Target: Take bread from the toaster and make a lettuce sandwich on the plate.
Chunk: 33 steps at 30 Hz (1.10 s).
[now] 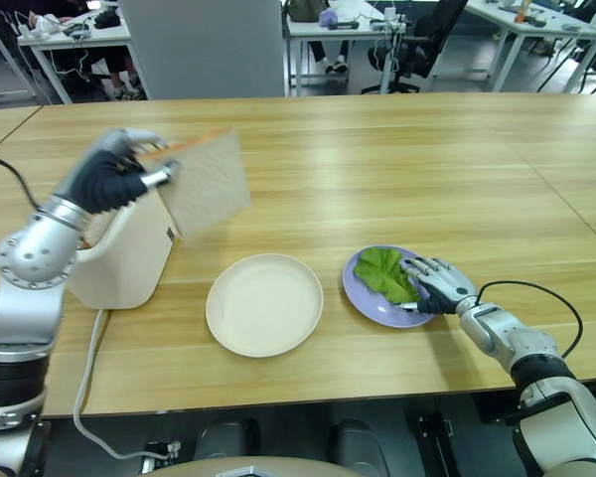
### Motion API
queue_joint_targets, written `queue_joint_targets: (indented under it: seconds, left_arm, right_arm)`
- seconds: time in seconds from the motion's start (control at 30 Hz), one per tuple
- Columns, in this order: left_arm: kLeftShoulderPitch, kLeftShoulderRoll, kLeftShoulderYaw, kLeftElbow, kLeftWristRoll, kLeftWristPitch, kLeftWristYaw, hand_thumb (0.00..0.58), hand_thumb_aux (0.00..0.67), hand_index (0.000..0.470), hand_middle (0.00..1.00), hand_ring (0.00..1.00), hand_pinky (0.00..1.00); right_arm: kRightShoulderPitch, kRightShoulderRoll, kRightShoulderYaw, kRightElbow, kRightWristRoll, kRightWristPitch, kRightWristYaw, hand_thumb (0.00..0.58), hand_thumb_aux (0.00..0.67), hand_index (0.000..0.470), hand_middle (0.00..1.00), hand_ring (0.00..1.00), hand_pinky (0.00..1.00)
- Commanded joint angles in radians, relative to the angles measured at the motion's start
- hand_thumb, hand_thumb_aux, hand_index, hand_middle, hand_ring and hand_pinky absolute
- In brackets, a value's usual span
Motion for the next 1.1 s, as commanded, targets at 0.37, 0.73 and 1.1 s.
queue_joint_targets:
  seconds: [0.37,0.73,1.1]
  left_arm:
    - [0.034,-0.150,-0.326,0.380,0.048,-0.081,-0.158,0.580,0.670,0.460,1.00,1.00,1.00]
    - [-0.122,-0.182,-0.463,0.797,0.326,-0.302,0.081,0.241,0.158,0.108,0.00,0.00,0.00]
    - [-0.143,-0.089,-0.523,0.714,0.629,-0.281,0.240,0.000,0.000,0.000,0.00,0.00,0.00]
  right_arm:
    - [-0.047,-0.005,0.032,0.018,0.050,-0.055,-0.033,0.580,0.670,0.460,0.00,0.00,0.00]
    - [-0.021,-0.056,-0.079,-0.301,0.137,-0.080,-0.052,0.580,0.670,0.460,0.00,0.00,0.00]
    - [-0.014,-0.023,-0.155,-0.603,0.201,-0.050,0.087,0.580,0.670,0.460,0.00,0.00,0.00]
